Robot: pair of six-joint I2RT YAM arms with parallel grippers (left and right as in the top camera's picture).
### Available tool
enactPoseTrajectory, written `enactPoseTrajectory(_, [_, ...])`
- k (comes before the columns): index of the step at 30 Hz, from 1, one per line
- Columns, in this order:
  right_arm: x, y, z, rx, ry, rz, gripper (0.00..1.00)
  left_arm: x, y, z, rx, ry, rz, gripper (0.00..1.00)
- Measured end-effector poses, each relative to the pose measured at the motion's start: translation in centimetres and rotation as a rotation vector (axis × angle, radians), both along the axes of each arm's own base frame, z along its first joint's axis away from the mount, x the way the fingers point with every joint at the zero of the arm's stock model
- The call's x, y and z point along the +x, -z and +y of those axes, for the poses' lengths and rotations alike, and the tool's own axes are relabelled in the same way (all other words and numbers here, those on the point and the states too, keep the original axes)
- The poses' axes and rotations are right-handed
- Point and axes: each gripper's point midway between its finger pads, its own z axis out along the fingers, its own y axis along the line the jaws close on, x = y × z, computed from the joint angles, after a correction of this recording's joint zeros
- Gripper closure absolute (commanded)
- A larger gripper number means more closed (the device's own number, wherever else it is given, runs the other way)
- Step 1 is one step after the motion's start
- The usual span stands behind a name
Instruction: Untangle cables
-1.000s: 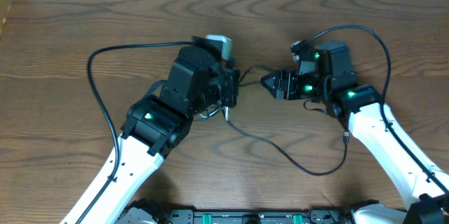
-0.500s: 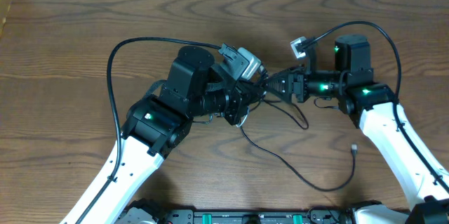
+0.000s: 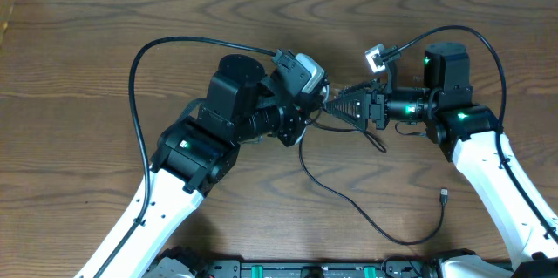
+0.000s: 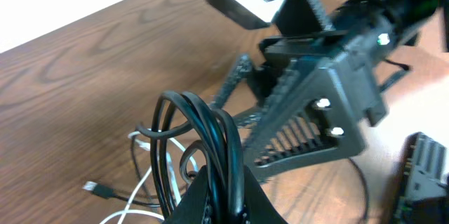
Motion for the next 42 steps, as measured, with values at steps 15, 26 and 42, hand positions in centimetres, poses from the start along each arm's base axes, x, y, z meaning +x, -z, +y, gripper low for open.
enactPoseTrajectory(15, [0.6,1.0,-0.4,-0.051,0.051,0.015,0.23,1.2,-1.1,0.0,-0.014,-0.034,-0.067,0.92])
enactPoseTrajectory(26, [0.7,2.0,0.7,-0.123,0.080,0.004,0.23,0.4,-1.9,-0.9,-0.094,-0.001,-0.011,0.92])
enactPoseTrajectory(42, [1.9,7.2,-3.7,-0.377,0.402,0.226,0.26,-0.4,-1.6,-1.2,-0.110,0.024,0.039,0.92])
